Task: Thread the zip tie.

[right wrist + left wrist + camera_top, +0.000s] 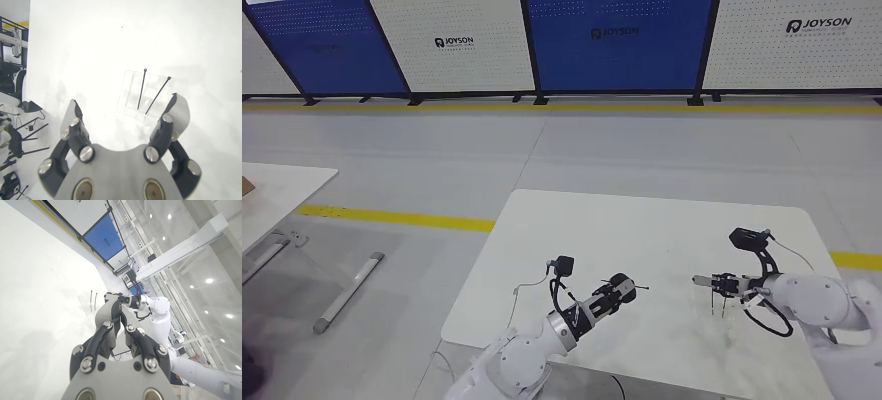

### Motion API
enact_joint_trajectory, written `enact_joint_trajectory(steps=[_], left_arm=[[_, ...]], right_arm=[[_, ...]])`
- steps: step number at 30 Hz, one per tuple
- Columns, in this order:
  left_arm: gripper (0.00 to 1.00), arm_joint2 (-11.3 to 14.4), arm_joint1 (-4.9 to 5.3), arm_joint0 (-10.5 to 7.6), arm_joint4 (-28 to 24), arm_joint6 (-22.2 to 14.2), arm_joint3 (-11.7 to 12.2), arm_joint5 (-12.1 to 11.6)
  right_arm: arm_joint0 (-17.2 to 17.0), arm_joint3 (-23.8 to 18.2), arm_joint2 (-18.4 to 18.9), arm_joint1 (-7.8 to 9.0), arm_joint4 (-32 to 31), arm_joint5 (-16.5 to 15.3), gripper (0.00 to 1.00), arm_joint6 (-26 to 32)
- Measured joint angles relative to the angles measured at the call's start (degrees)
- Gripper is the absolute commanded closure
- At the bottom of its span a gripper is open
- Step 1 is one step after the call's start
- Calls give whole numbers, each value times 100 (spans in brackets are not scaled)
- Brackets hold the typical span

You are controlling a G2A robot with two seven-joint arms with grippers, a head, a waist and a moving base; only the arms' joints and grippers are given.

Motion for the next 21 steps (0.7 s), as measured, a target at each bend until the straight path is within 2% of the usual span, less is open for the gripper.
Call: enact_joint_trajectory(steps=[2,3,5,6,7,9,12,13,14,16,19,21], left_arm=[[100,0,0,0,0,0,0,0],[100,0,0,0,0,0,0,0],[100,0,0,0,0,0,0,0],[100,0,0,0,0,0,0,0],[100,0,0,0,0,0,0,0],[100,0,0,0,0,0,0,0],[100,0,0,0,0,0,0,0],[100,0,0,0,0,0,0,0],[100,0,0,0,0,0,0,0],[100,0,0,0,0,0,0,0],[100,0,0,0,0,0,0,0],[100,0,0,0,0,0,0,0]], right_arm=[[-2,-20,-4,6,-77,25,6,17],[-4,-29,-4,8,-97,28,22,33],[-7,-53,3,15,-126,19,38,88],[-8,-62,8,18,-128,9,50,116],[-9,-70,12,21,-128,-7,54,143],[-9,-80,24,26,-124,-38,58,181],[-4,-81,50,33,-119,-47,55,206],[0,-79,59,35,-118,-47,58,213],[6,-71,68,36,-112,-45,67,225],[23,-37,73,36,-76,-56,59,256],[115,152,11,21,-10,-89,62,310],[185,276,-68,5,-27,-63,69,330]])
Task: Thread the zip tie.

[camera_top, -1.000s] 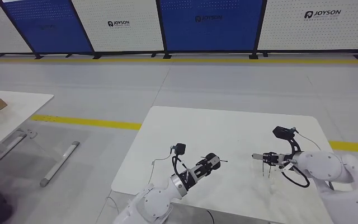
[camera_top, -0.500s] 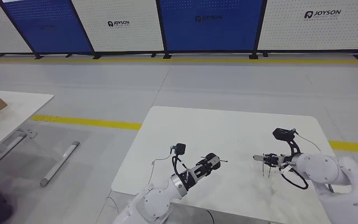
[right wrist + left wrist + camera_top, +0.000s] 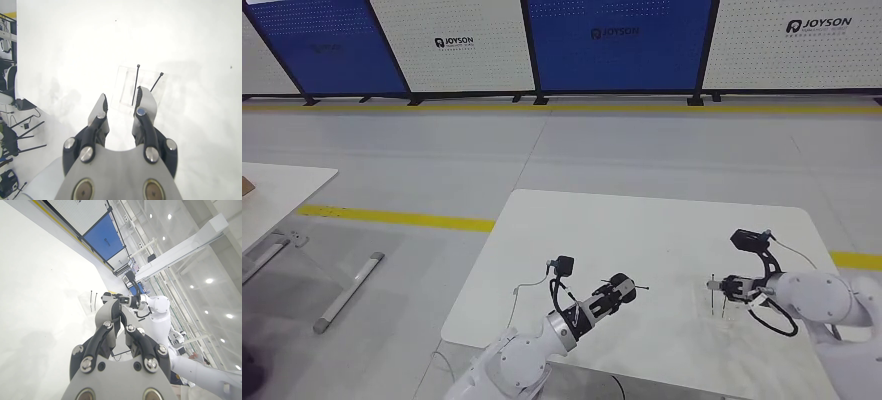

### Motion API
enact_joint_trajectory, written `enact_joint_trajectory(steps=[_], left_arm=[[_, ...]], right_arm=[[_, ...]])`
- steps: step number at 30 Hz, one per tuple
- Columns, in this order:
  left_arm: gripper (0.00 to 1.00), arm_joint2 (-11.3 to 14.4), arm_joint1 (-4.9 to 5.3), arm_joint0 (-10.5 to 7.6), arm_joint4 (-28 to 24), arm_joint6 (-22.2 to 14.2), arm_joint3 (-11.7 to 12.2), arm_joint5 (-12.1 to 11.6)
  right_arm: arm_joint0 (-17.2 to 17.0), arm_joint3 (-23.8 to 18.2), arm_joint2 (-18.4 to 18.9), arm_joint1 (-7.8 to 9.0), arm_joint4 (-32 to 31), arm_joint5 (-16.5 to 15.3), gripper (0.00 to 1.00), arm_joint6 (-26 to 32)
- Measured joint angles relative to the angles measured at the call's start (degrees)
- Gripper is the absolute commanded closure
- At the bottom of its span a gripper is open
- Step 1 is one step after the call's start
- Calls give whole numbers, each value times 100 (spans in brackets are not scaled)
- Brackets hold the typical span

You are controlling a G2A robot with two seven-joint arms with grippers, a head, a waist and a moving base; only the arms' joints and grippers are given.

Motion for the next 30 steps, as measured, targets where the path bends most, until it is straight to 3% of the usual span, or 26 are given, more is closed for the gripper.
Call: enact_joint_trajectory(steps=[12,14,30], left_arm=[[100,0,0,0,0,0,0,0],[100,0,0,0,0,0,0,0],[100,0,0,0,0,0,0,0]], right_arm=[[412,577,-455,-110,-37,66,67,111],[475,673,-540,-134,-17,52,73,123],[884,1214,-1022,-283,-157,160,75,142]])
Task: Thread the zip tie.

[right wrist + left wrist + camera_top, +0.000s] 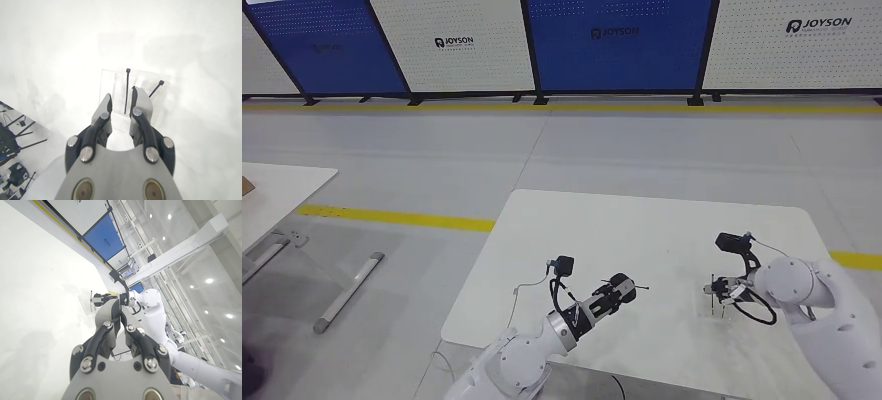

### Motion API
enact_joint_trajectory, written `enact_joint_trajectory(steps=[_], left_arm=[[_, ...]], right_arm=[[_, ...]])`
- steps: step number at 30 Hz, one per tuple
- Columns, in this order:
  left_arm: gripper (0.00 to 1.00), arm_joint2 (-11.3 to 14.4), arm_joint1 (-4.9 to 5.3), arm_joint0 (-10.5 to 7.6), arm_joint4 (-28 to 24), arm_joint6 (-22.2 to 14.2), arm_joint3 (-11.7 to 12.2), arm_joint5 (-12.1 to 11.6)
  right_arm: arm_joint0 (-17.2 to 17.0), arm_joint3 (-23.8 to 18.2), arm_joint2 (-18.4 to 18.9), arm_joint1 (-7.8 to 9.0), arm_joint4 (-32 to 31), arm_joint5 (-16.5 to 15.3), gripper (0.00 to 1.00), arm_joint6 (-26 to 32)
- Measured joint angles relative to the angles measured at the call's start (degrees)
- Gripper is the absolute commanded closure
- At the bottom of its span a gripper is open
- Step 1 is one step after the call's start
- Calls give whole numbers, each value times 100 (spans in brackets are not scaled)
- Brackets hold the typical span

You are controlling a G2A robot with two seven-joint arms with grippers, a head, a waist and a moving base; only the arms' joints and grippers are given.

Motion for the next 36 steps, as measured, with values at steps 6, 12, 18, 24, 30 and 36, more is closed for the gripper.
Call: enact_joint_trajectory(steps=[6,12,18,24,30,36], left_arm=[[100,0,0,0,0,0,0,0],[100,0,0,0,0,0,0,0],[100,0,0,0,0,0,0,0],[100,0,0,0,0,0,0,0],[100,0,0,0,0,0,0,0],[100,0,0,0,0,0,0,0]], right_arm=[[134,184,-171,-65,-7,23,76,33],[247,372,-275,-115,13,-6,77,65],[354,567,-361,-164,28,-27,80,58],[464,732,-477,-219,11,-38,91,93],[540,831,-536,-255,15,-120,100,121],[343,471,-330,-171,-105,-117,100,112]])
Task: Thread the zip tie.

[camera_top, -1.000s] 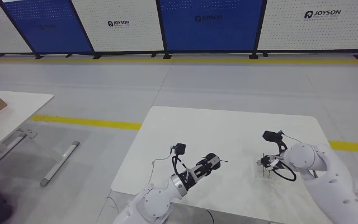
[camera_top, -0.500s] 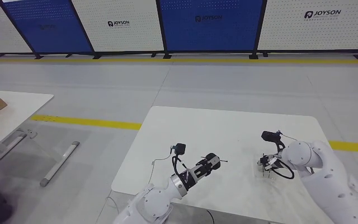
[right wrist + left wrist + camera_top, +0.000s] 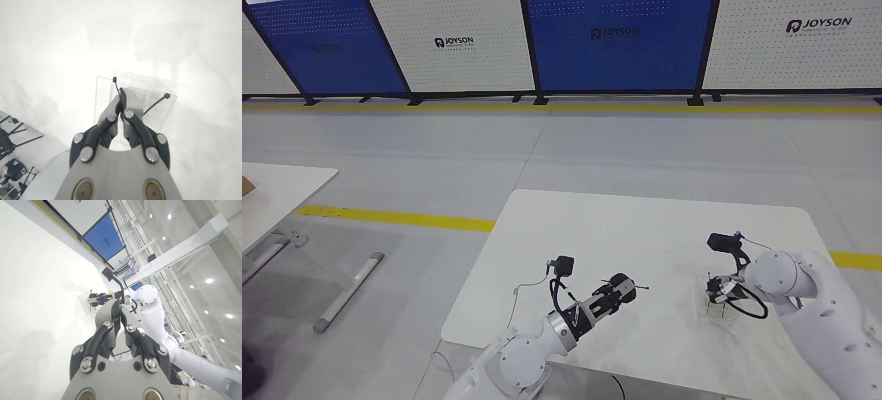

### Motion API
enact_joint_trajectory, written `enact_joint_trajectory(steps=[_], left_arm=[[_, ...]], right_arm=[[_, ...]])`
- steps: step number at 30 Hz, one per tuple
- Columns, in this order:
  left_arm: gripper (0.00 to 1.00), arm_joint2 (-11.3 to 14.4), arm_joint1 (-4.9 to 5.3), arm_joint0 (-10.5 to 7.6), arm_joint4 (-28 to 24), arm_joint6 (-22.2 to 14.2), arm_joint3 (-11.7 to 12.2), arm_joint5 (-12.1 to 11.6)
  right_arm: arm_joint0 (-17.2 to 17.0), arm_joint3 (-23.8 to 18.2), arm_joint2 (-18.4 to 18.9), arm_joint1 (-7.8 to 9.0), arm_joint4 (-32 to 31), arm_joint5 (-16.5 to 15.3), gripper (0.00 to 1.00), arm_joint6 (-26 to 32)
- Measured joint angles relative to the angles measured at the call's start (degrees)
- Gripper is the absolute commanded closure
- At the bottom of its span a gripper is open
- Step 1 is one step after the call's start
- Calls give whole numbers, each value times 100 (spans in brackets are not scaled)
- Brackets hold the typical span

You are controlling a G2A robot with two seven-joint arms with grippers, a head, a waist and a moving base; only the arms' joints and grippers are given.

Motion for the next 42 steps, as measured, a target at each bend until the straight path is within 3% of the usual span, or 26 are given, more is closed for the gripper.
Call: enact_joint_trajectory(steps=[7,16,18,34,38,42], left_arm=[[100,0,0,0,0,0,0,0],[100,0,0,0,0,0,0,0],[100,0,0,0,0,0,0,0],[100,0,0,0,0,0,0,0],[100,0,0,0,0,0,0,0],[100,0,0,0,0,0,0,0]], right_arm=[[-724,-1068,722,246,-132,140,100,-93],[-2324,-2839,2307,537,206,245,100,-1045],[-2524,-2993,2490,558,259,210,100,-1091],[-2546,-2932,2457,553,222,201,100,-1136],[-2591,-2708,2176,480,180,302,100,-1732],[-2890,-3046,2196,403,581,278,100,-2843]])
